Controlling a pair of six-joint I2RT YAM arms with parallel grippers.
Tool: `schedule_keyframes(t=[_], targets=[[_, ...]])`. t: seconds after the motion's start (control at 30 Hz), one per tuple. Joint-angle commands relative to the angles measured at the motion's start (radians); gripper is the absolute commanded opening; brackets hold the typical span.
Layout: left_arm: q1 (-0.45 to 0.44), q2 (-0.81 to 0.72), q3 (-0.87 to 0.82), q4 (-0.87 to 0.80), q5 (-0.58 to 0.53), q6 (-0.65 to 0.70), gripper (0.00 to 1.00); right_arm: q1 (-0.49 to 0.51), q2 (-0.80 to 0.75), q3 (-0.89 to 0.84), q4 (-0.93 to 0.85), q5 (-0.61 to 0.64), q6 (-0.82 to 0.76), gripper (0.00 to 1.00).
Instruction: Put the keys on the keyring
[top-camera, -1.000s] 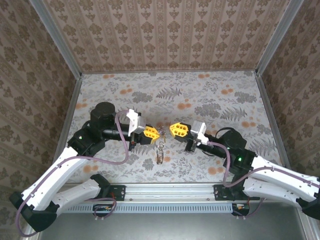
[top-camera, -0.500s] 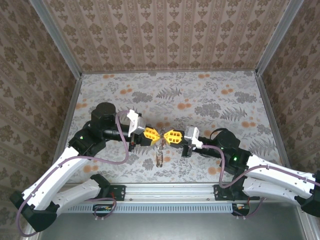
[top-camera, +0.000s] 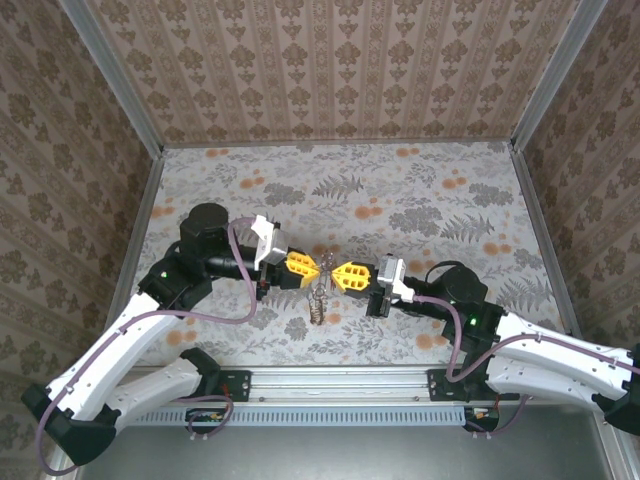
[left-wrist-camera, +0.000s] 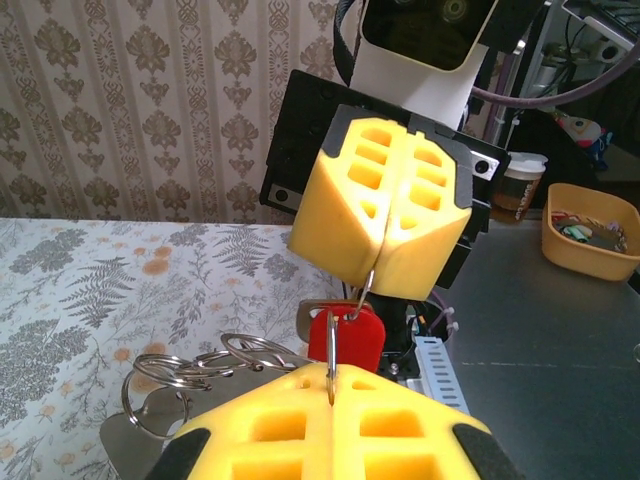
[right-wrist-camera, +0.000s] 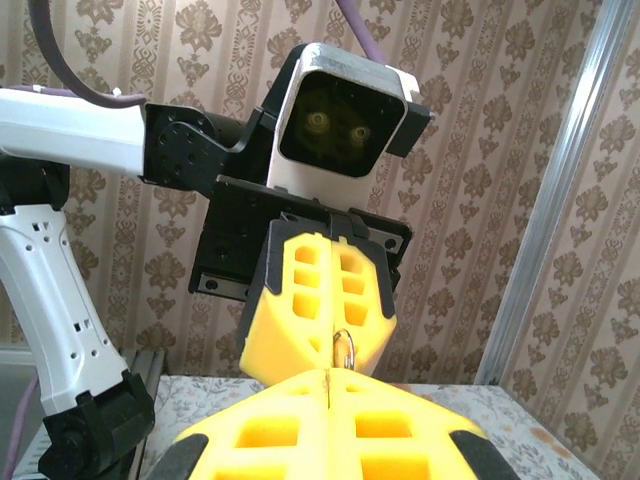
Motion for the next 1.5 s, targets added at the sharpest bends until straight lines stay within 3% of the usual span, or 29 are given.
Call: schedule_keyframes(t=[0.0, 1.47], targets=[[0.008, -0.005, -0.001, 0.055, 0.043, -0.025, 0.0, 0.006, 0.013, 0.004, 0.067, -0.02, 0.006, 0.0], [0.014, -0.012, 0.001, 0.054, 0.053, -0.029, 0.0, 0.006, 0.039, -0.005, 0.165, 0.035, -0.002, 0.0]])
